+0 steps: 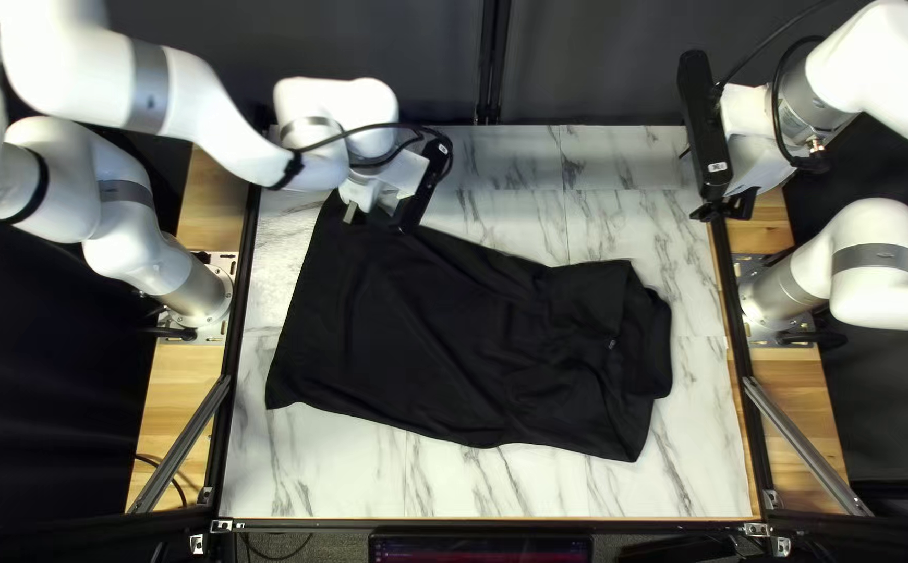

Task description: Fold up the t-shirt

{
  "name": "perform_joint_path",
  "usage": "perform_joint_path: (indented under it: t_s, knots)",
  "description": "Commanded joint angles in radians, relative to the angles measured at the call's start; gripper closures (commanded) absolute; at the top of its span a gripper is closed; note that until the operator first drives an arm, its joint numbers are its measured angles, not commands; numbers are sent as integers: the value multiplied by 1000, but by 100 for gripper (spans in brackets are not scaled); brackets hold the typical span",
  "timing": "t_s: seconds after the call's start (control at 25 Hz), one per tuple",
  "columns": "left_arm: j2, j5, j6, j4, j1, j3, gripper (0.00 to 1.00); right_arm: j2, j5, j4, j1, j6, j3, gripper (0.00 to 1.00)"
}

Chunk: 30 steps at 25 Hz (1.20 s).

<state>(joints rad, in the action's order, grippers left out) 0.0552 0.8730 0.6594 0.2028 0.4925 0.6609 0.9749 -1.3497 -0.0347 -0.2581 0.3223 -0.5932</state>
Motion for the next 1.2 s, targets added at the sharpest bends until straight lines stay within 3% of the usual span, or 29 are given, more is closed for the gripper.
perform_joint_path:
  t_s: [0.04,0.4,0.48,0.52,0.56,0.6,0.64,1.2]
  knots:
    - [-41,-12,30,15,51,9,0,0,0,0,0,0,0,0]
    - [-115,-31,144,-23,89,28,0,0,0,0,0,0,0,0]
    - [-131,-32,164,-29,87,36,12,0,0,0,0,0,0,0]
    - [-140,-33,173,-31,88,40,12,0,0,0,0,0,0,0]
    - [-147,-35,179,-31,90,42,34,0,0,0,0,0,0,0]
    - [-150,-36,182,-31,91,43,64,0,0,0,0,0,0,0]
    - [-152,-36,186,-31,94,42,100,0,0,0,0,0,0,0]
    - [-3,43,112,-30,37,-18,100,0,0,0,0,0,0,0]
